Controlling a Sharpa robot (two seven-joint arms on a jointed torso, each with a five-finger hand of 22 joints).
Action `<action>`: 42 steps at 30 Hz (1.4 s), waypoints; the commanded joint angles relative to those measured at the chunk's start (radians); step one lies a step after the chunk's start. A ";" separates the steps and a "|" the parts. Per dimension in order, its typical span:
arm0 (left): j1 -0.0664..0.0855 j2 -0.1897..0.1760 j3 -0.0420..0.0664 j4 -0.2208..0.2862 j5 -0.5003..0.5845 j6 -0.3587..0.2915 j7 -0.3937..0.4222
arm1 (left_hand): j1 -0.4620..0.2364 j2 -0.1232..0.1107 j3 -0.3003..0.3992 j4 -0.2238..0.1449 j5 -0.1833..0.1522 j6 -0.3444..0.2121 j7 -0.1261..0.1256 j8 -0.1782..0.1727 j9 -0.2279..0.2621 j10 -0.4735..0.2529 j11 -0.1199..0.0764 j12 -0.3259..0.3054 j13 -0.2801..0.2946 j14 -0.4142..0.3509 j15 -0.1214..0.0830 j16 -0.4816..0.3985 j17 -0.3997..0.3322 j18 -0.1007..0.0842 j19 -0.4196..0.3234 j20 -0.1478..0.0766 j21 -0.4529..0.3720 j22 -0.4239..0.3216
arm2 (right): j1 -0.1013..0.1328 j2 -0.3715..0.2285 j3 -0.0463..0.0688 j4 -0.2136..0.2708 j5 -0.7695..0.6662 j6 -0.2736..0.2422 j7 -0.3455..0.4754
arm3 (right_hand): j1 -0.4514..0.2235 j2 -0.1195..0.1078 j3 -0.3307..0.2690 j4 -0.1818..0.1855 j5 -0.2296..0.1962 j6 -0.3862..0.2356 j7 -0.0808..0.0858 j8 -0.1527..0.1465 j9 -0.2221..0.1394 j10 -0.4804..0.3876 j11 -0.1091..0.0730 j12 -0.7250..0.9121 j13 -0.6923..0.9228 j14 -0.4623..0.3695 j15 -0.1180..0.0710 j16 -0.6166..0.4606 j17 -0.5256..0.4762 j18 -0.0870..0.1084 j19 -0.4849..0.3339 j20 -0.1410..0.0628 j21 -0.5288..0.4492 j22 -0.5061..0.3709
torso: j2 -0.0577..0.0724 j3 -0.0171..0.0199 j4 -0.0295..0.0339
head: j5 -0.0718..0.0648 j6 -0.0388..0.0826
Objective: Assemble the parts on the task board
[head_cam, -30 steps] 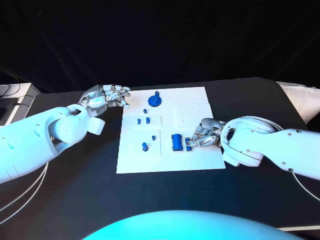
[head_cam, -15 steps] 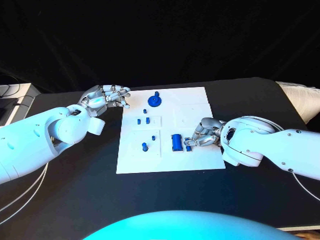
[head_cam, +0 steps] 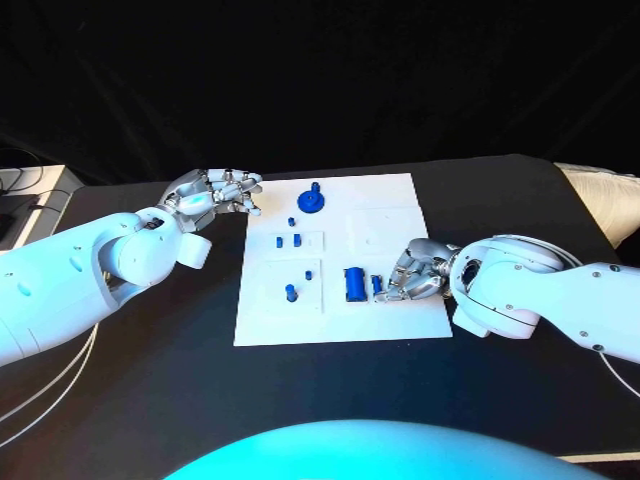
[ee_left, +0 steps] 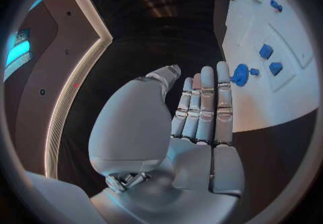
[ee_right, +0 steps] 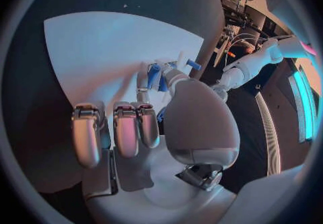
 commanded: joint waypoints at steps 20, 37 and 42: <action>0.000 0.002 0.000 0.000 0.000 0.017 0.005 | 0.009 0.002 0.000 0.008 -0.002 -0.005 0.002 0.006 -0.001 -0.006 0.000 -0.002 -0.001 -0.001 0.005 -0.005 0.002 0.012 0.008 -0.001 -0.005 -0.002 | -0.010 0.026 0.000 -0.046 -0.038 0.063 0.003 | 0.042 0.062 0.004 -0.006 -0.004 0.005 -0.008 0.011 -0.013 0.105 -0.013 0.002 0.263 0.106 -0.012 0.004 0.263 -0.010 0.101 -0.011 0.004 0.258 | 0.000 -0.0013 -0.0011 | -0.001 -0.006; 0.000 0.005 0.000 -0.003 0.000 0.022 0.002 | 0.011 0.002 -0.001 0.009 -0.002 -0.005 0.002 0.007 -0.001 -0.008 0.000 -0.002 -0.002 -0.001 0.006 -0.005 0.002 0.012 0.009 -0.001 -0.008 -0.004 | -0.016 0.030 0.000 -0.053 -0.041 0.083 0.004 | 0.125 0.006 0.039 -0.049 0.047 0.009 -0.008 0.011 -0.030 0.105 -0.013 0.002 0.263 0.106 -0.013 0.004 0.263 -0.010 0.100 -0.013 0.002 0.257 | -0.001 -0.0011 -0.0011 | -0.002 -0.003; 0.000 0.006 0.000 -0.005 0.000 0.023 0.002 | 0.011 0.002 -0.001 0.009 -0.002 -0.005 0.002 0.007 -0.001 -0.008 0.000 -0.002 -0.002 -0.001 0.006 -0.005 0.002 0.012 0.009 -0.001 -0.008 -0.004 | -0.020 0.026 0.000 -0.047 -0.036 0.065 0.009 | 0.109 -0.002 0.028 -0.033 0.041 0.010 -0.007 0.012 -0.033 0.105 -0.012 0.002 0.263 0.106 -0.012 0.004 0.263 -0.010 0.100 -0.012 0.002 0.257 | -0.001 -0.0012 -0.0009 | -0.004 -0.001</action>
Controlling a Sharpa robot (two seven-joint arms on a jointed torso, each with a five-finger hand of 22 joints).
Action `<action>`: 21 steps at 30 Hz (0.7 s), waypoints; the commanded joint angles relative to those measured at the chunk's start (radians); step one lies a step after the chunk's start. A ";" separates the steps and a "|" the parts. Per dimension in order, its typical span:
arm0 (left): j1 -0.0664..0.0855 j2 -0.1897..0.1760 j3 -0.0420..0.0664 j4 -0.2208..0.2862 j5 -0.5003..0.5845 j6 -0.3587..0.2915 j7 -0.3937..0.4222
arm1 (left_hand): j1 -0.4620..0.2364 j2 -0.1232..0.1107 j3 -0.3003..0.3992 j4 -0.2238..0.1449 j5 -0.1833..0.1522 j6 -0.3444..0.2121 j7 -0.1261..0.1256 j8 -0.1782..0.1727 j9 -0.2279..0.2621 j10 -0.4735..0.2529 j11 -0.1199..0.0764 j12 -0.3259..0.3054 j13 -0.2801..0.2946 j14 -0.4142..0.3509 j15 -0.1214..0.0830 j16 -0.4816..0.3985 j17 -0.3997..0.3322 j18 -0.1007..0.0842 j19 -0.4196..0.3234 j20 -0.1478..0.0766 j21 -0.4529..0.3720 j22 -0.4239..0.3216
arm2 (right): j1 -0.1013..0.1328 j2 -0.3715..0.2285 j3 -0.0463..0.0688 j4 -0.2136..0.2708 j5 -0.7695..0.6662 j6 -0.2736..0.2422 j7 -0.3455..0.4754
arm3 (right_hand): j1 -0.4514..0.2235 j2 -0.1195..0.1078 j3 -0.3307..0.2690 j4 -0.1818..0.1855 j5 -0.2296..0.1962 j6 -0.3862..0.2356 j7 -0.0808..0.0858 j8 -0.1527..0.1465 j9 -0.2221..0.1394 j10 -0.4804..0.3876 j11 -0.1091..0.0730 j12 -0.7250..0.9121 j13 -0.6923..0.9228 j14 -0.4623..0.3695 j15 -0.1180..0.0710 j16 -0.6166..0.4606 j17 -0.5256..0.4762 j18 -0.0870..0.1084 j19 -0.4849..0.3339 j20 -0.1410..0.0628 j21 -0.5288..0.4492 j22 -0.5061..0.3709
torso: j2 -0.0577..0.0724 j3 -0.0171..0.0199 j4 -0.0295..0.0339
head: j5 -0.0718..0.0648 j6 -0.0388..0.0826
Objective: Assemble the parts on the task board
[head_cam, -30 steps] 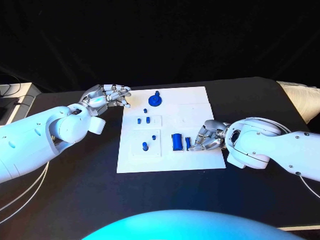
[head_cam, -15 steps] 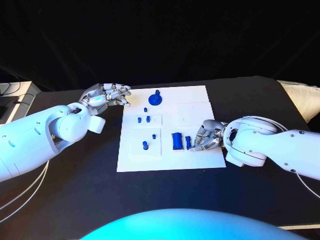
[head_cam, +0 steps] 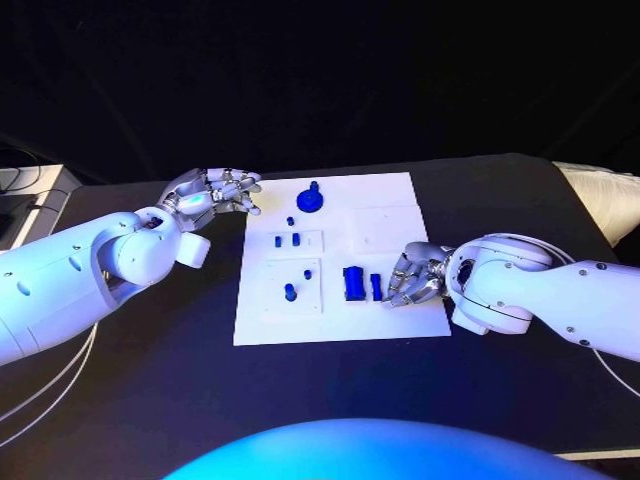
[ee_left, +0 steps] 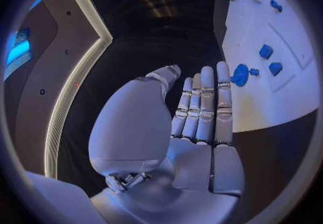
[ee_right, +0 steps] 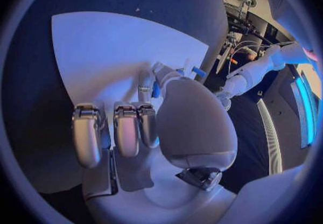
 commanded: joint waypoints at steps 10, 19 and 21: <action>0.000 0.003 0.000 -0.004 0.000 0.020 0.008 | 0.013 0.002 0.000 0.001 -0.001 -0.005 0.002 0.007 -0.002 -0.008 0.000 -0.002 -0.001 -0.001 0.005 -0.005 0.001 0.013 0.010 -0.001 -0.005 -0.002 | -0.004 -0.047 0.001 0.045 0.028 -0.037 0.032 | -0.011 -0.013 -0.026 0.017 -0.005 -0.005 0.005 -0.004 -0.006 0.105 -0.002 0.002 0.263 0.106 -0.003 0.004 0.263 -0.009 0.099 -0.004 -0.002 0.257 | 0.000 0.0000 -0.0005 | 0.000 0.009; -0.001 0.013 0.000 -0.008 0.004 -0.022 0.044 | 0.012 -0.002 -0.005 0.005 -0.002 -0.011 0.003 0.005 -0.004 -0.007 0.000 0.000 -0.001 -0.006 0.007 -0.008 0.002 0.012 0.009 0.001 -0.011 -0.006 | 0.026 -0.079 0.011 -0.006 0.229 -0.205 0.304 | 0.028 0.002 -0.059 0.039 0.011 -0.051 0.026 -0.030 -0.021 0.102 0.017 -0.003 0.260 0.104 0.013 0.000 0.256 0.001 0.086 0.008 -0.059 0.242 | -0.009 -0.0072 -0.0018 | -0.005 0.035; -0.001 0.020 0.000 -0.014 0.009 -0.046 0.060 | 0.014 -0.002 -0.006 0.008 -0.002 -0.012 0.002 0.005 -0.004 -0.001 -0.001 0.004 0.000 -0.010 0.007 -0.012 0.002 0.011 0.007 0.001 -0.017 -0.009 | 0.031 -0.069 0.013 -0.050 0.311 -0.254 0.412 | 0.046 0.009 -0.052 0.035 0.021 -0.064 0.033 -0.039 -0.026 0.087 0.023 -0.034 0.246 0.098 0.017 -0.012 0.231 0.013 0.072 0.012 -0.122 0.226 | -0.015 -0.0110 -0.0018 | -0.007 0.049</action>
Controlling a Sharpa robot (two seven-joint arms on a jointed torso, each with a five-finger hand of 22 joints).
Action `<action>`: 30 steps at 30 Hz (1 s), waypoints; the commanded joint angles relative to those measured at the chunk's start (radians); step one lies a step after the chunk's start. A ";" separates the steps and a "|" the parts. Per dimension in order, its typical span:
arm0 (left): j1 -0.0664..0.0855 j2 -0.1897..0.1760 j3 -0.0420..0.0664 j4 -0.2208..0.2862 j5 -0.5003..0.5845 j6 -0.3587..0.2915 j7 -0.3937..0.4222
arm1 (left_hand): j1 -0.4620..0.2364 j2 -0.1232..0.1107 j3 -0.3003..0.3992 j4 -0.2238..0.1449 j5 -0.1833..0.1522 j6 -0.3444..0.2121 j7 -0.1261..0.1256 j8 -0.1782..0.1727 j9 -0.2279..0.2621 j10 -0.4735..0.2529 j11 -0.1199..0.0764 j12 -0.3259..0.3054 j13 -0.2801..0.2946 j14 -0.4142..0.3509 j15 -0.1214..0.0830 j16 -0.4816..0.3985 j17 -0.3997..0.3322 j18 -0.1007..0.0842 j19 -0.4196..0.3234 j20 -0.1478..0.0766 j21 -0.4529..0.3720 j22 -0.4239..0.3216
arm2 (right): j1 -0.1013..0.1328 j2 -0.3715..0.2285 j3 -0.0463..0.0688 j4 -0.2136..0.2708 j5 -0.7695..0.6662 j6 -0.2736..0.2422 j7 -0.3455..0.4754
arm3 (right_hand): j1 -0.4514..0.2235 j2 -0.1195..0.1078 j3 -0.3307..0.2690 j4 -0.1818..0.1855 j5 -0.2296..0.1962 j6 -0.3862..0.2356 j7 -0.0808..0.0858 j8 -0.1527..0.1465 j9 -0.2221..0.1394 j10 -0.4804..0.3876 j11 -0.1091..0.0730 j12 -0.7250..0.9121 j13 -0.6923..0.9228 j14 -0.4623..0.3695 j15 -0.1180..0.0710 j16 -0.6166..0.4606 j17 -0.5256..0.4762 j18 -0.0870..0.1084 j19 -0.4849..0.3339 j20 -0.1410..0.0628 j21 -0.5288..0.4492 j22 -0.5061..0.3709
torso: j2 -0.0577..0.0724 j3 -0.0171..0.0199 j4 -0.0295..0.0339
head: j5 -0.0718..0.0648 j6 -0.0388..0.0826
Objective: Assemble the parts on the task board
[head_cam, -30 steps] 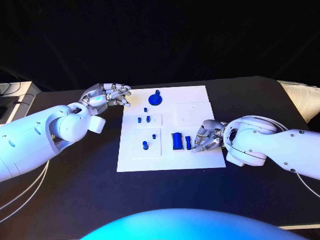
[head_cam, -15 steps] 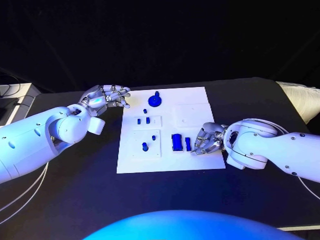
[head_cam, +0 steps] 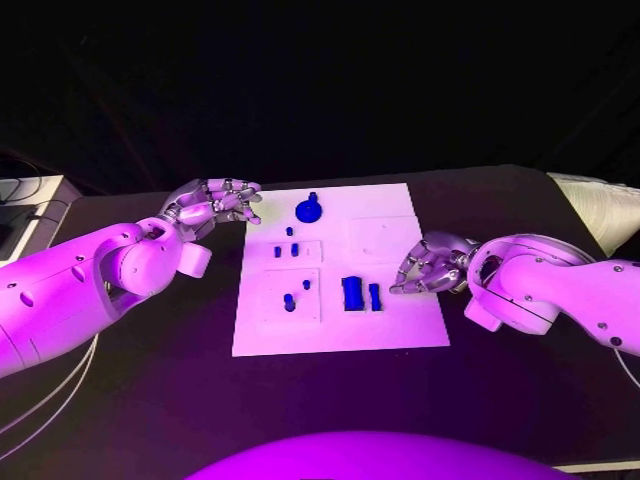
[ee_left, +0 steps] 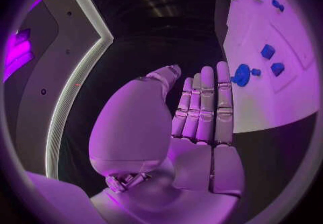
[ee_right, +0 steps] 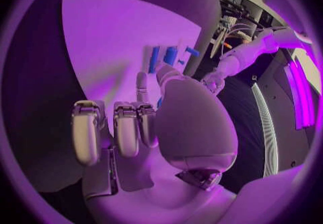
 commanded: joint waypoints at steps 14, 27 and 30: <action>0.000 0.115 0.002 -0.109 0.088 -0.237 0.161 | 0.038 -0.021 0.041 0.079 -0.001 -0.039 -0.021 -0.031 -0.028 0.090 0.050 -0.322 -0.082 -0.117 0.085 -0.495 -0.141 0.011 -0.117 0.104 -0.342 -0.229 | -0.007 0.192 0.026 -0.460 0.665 -0.295 0.767 | 0.101 -0.024 0.257 -0.042 0.026 -0.110 0.067 -0.074 -0.077 -0.387 0.079 -1.194 -0.575 -0.352 0.081 -0.842 -0.576 0.164 -0.332 0.088 -1.290 -0.324 | -0.047 -0.0084 -0.0027 | -0.011 0.118; 0.013 0.147 -0.028 -0.107 0.080 -0.263 0.134 | -0.627 0.197 -0.396 -0.196 -0.253 -0.868 -0.184 -0.307 -0.285 -0.922 -0.129 -0.511 -0.146 -0.949 -0.067 -0.839 -0.425 -0.169 -0.976 -0.161 -0.519 -0.441 | -0.042 0.224 0.051 -0.489 0.661 -0.302 0.727 | -0.561 0.201 -0.222 -0.281 -0.155 -1.038 -0.083 -0.276 -0.588 -1.466 0.004 -1.563 -1.308 -1.466 0.068 -1.567 -1.307 -0.014 -1.466 -0.029 -1.477 -1.308 | -0.072 -0.0164 0.0085 | -0.015 0.154; 0.026 0.140 -0.055 -0.068 0.093 -0.318 0.147 | -0.724 0.197 -0.396 -0.196 -0.253 -0.868 -0.184 -0.307 -0.285 -0.922 -0.129 -0.511 -0.146 -0.949 -0.067 -0.839 -0.425 -0.169 -0.976 -0.161 -0.519 -0.441 | -0.061 0.212 0.067 -0.435 0.707 -0.336 0.754 | -1.329 0.201 -0.222 -0.281 -0.155 -1.038 -0.083 -0.276 -0.588 -1.466 0.004 -1.563 -1.308 -1.466 0.068 -1.567 -1.307 -0.014 -1.466 -0.029 -1.477 -1.308 | -0.096 -0.0238 0.0182 | -0.018 0.181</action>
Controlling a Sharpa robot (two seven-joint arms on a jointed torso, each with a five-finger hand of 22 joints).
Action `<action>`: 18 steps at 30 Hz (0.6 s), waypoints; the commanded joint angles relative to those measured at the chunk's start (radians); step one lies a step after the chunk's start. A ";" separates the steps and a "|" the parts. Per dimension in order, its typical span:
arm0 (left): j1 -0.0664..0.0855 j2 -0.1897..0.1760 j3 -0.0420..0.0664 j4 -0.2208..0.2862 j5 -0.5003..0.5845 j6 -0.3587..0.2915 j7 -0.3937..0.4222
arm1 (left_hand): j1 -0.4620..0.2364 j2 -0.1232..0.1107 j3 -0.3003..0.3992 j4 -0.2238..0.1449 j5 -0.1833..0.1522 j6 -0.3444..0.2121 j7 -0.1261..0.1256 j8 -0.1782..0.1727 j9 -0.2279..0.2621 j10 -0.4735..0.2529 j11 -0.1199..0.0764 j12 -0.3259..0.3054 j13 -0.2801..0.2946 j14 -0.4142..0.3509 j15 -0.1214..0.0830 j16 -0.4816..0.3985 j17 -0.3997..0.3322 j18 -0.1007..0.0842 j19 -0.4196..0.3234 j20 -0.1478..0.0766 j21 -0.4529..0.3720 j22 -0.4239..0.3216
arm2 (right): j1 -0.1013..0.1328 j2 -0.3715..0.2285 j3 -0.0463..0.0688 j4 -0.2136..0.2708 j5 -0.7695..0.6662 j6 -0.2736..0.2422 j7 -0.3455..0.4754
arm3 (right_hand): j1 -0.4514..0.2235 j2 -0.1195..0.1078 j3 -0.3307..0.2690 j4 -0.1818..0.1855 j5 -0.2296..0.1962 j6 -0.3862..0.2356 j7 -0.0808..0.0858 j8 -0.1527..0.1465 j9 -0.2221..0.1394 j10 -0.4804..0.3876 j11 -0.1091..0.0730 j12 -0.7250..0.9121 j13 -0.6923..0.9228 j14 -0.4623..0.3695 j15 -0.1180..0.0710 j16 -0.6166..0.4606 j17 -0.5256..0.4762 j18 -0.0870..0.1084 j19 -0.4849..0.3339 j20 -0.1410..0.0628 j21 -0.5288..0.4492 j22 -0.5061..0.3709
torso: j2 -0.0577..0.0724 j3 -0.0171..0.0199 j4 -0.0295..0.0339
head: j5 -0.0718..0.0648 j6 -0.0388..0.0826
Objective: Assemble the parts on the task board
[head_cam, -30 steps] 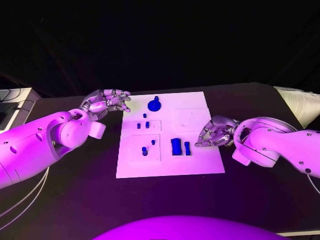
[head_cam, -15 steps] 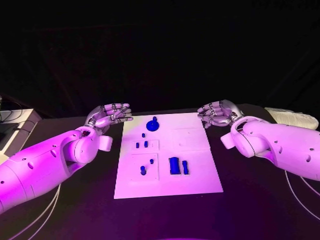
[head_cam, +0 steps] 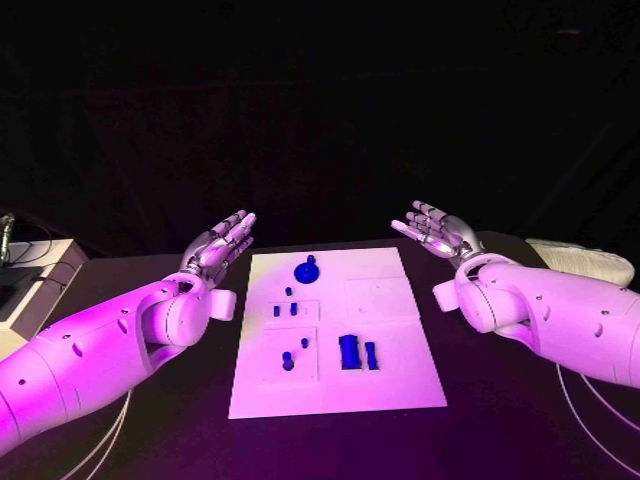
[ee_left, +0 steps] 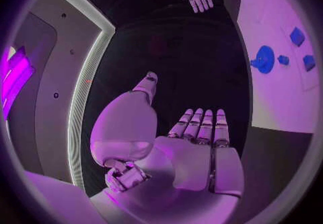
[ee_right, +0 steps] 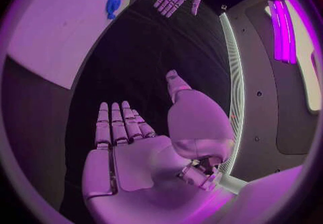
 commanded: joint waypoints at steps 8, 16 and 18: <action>0.068 -0.031 -0.132 0.203 0.085 -0.323 0.081 | -1.015 0.048 -0.100 -0.063 -0.060 -0.196 -0.038 -0.059 -0.055 -0.236 -0.044 -0.025 -0.015 -0.190 -0.040 -0.059 -0.059 -0.052 -0.199 -0.067 -0.023 -0.034 | -0.089 -0.055 0.075 0.259 0.251 -0.184 0.156 | -0.964 0.053 -0.127 -0.045 -0.040 -0.216 -0.043 -0.042 -0.112 -0.388 -0.028 -0.036 -0.095 -0.288 -0.018 -0.102 -0.128 -0.053 -0.305 -0.043 -0.017 -0.178 | -0.071 -0.0226 0.0291 | -0.009 0.073; 0.109 -0.052 -0.221 0.328 0.130 -0.499 0.121 | -1.015 0.048 -0.100 -0.063 -0.060 -0.196 -0.038 -0.059 -0.055 -0.236 -0.044 -0.025 -0.015 -0.190 -0.040 -0.059 -0.059 -0.052 -0.199 -0.067 -0.023 -0.034 | -0.126 -0.078 0.107 0.365 0.342 -0.250 0.210 | -0.964 0.053 -0.127 -0.045 -0.040 -0.216 -0.043 -0.042 -0.112 -0.388 -0.028 -0.036 -0.095 -0.288 -0.018 -0.102 -0.128 -0.053 -0.305 -0.043 -0.017 -0.178 | -0.071 -0.0227 0.0292 | -0.009 0.073; 0.114 -0.054 -0.231 0.342 0.135 -0.520 0.125 | -1.015 0.048 -0.100 -0.063 -0.060 -0.196 -0.038 -0.059 -0.055 -0.236 -0.044 -0.025 -0.015 -0.190 -0.040 -0.059 -0.059 -0.052 -0.199 -0.067 -0.023 -0.034 | -0.127 -0.079 0.108 0.369 0.345 -0.252 0.212 | -0.964 0.053 -0.127 -0.045 -0.040 -0.216 -0.043 -0.042 -0.112 -0.388 -0.028 -0.036 -0.095 -0.288 -0.018 -0.102 -0.128 -0.053 -0.305 -0.043 -0.017 -0.178 | -0.071 -0.0227 0.0292 | -0.009 0.073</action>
